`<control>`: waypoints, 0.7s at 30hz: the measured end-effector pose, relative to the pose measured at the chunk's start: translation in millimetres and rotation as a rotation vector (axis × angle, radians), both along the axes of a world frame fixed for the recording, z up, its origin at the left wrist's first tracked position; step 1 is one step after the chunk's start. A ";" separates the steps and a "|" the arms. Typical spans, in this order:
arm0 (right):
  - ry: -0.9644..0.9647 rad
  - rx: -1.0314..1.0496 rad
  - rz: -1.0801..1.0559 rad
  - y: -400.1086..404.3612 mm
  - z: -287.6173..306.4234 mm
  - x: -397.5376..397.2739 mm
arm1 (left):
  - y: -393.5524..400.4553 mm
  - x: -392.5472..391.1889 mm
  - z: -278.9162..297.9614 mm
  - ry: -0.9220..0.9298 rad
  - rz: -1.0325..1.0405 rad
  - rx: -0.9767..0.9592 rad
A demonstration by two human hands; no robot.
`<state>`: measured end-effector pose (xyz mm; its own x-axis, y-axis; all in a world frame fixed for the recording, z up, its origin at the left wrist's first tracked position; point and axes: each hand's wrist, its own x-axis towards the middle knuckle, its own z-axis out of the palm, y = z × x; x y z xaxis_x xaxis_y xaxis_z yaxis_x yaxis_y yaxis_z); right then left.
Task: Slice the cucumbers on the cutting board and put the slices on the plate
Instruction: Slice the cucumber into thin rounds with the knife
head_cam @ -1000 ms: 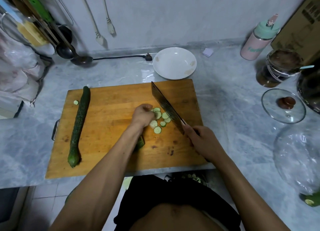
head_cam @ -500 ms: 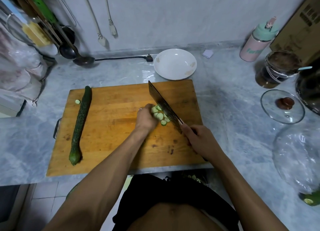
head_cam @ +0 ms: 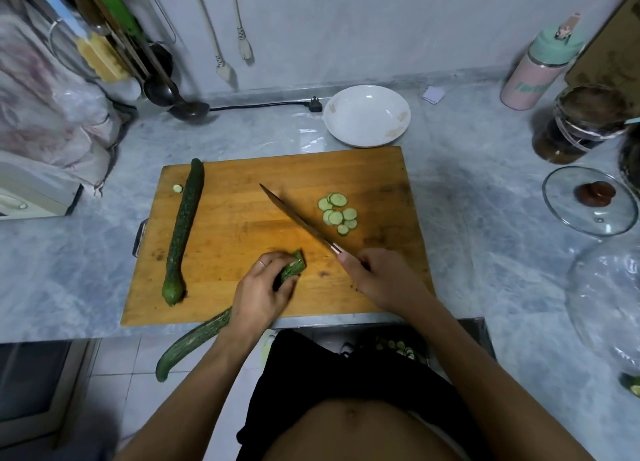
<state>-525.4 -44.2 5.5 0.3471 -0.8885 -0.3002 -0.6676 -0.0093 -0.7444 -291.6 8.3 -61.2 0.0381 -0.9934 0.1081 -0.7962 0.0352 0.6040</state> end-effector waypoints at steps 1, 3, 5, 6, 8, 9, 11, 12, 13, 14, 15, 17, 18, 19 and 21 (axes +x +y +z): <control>0.015 0.000 0.007 -0.3 0.3 2.5 | -1.4 -1.2 -2.9 0.006 0.019 -0.038; 0.034 -0.004 0.021 -0.9 2.5 5.8 | -8.5 -2.8 -4.9 0.023 0.067 -0.098; 0.038 0.009 0.016 -2.3 3.9 7.4 | -17.0 -3.2 -4.1 0.016 0.085 -0.119; 0.039 0.041 0.008 -3.3 5.4 8.1 | -20.7 -3.4 -3.6 0.001 0.092 -0.109; 0.032 0.155 -0.015 -6.3 6.7 9.3 | -25.0 -4.5 -3.6 -0.039 0.119 -0.073; 0.022 0.244 -0.030 -7.6 7.3 10.2 | -25.1 -5.1 -4.6 -0.054 0.136 -0.064; -0.009 0.388 -0.054 -8.5 11.3 14.5 | -23.2 -6.2 -8.6 -0.073 0.141 -0.079; -0.017 0.401 -0.056 -8.0 13.1 17.5 | -21.9 -6.9 -10.9 -0.085 0.129 -0.095; -0.011 0.377 -0.048 -6.9 14.9 20.7 | -20.9 -7.5 -13.0 -0.097 0.117 -0.109; 0.007 0.331 -0.033 -5.9 16.4 24.0 | -20.7 -7.7 -14.1 -0.102 0.115 -0.115; 0.023 0.285 -0.018 -4.7 17.8 26.6 | -21.2 -7.5 -14.3 -0.098 0.123 -0.109; 0.012 0.248 -0.007 -1.9 18.2 28.9 | -24.3 -5.7 -12.9 -0.083 0.148 -0.077; 0.005 0.241 0.002 0.4 18.7 28.7 | -26.2 -4.0 -12.3 -0.076 0.159 -0.053; 0.004 0.231 0.018 3.0 19.7 28.6 | -27.9 -2.1 -11.3 -0.074 0.162 -0.030; 0.006 0.198 0.061 8.3 20.1 29.5 | -30.3 0.4 -11.5 -0.106 0.146 -0.026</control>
